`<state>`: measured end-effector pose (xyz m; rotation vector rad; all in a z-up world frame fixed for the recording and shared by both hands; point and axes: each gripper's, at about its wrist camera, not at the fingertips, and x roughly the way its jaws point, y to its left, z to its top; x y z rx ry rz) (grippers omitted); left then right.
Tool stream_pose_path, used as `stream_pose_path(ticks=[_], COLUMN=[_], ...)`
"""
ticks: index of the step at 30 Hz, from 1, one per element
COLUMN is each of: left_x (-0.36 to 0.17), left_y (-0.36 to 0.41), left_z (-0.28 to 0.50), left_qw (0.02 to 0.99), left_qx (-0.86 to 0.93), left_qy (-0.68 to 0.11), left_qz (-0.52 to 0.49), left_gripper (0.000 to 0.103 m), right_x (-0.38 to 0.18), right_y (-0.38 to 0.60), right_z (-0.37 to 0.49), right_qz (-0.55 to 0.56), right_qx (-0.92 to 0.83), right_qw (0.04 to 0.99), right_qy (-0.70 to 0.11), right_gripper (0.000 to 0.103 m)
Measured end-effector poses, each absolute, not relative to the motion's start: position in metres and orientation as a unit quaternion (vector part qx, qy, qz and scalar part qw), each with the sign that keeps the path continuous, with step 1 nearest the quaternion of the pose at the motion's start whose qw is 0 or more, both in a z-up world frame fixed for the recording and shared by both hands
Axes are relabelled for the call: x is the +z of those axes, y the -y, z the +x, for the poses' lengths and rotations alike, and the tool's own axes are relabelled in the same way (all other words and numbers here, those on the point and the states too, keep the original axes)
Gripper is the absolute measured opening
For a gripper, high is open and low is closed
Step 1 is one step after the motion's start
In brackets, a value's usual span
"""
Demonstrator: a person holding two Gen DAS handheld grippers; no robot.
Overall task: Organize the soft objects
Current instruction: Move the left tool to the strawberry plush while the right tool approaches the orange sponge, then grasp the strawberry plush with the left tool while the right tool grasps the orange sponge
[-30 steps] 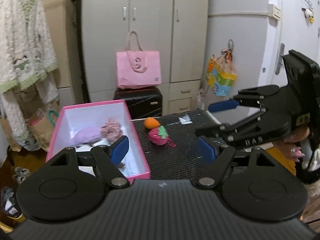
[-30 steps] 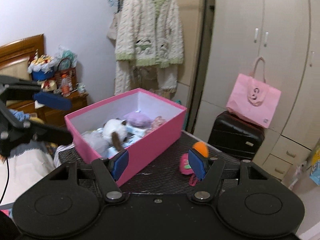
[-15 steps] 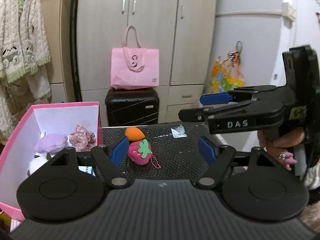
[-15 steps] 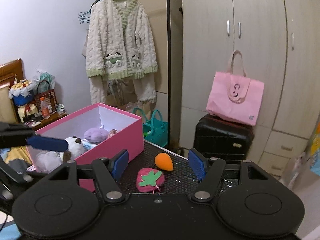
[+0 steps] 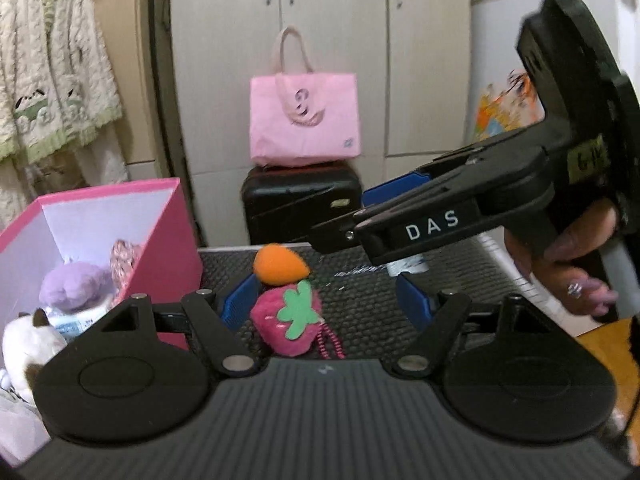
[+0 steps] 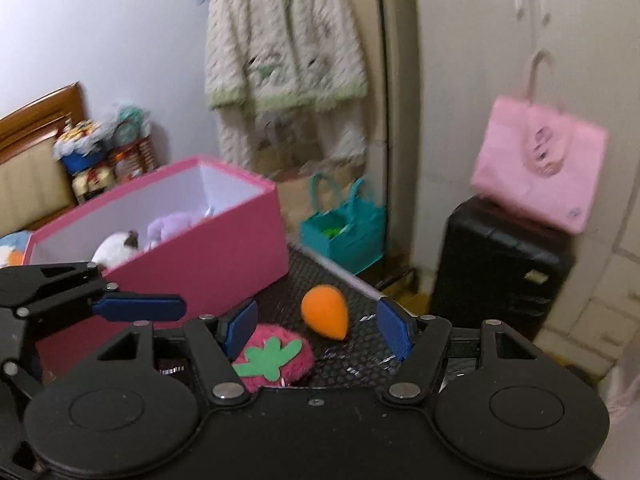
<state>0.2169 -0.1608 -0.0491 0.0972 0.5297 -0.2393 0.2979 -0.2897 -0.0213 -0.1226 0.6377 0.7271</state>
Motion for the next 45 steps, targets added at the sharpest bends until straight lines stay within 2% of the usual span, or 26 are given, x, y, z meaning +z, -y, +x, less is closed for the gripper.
stream_pose_path(ticks=[8,16,17,18,19,20,21,24,35,45], left_x=[-0.088,-0.107,-0.108,-0.109,-0.11,-0.11,-0.109,-0.105,-0.082,-0.056], left_y=[0.172,0.164,0.163,0.161,0.16,0.158,0.157,0.155,0.147,0.134], left_z=[0.254,0.276,0.278,0.279,0.279,0.28,0.279,0.273,0.238,0.192], left_qw=[0.947,0.942,0.941,0.94,0.939,0.937,0.937,0.938,0.943,0.939], left_qx=[-0.048,-0.029,-0.028,-0.028,-0.03,-0.031,-0.033,-0.04,-0.059,-0.111], left_qy=[-0.307,-0.332,-0.335,-0.338,-0.341,-0.346,-0.346,-0.343,-0.326,-0.326], left_qz=[0.077,0.044,0.038,0.032,0.029,0.026,0.024,0.025,0.004,0.017], left_gripper=[0.076,0.075,0.072,0.065,0.054,0.049,0.045,0.041,0.041,0.041], right_x=[-0.065,-0.086,-0.088,-0.089,-0.091,-0.091,-0.091,-0.084,-0.048,-0.025], right_y=[0.274,0.261,0.259,0.257,0.255,0.252,0.253,0.256,0.281,0.298], right_z=[0.345,0.363,0.364,0.364,0.365,0.365,0.365,0.362,0.313,0.24], right_qz=[-0.066,-0.052,-0.054,-0.057,-0.063,-0.068,-0.066,-0.053,-0.036,-0.001], right_qx=[0.388,0.393,0.396,0.398,0.395,0.39,0.388,0.381,0.332,0.238], right_qw=[0.852,0.849,0.847,0.845,0.844,0.846,0.847,0.852,0.877,0.897], right_qy=[-0.345,-0.349,-0.351,-0.353,-0.356,-0.358,-0.358,-0.355,-0.346,-0.373], right_gripper=[0.071,0.071,0.069,0.062,0.049,0.042,0.042,0.041,0.041,0.042])
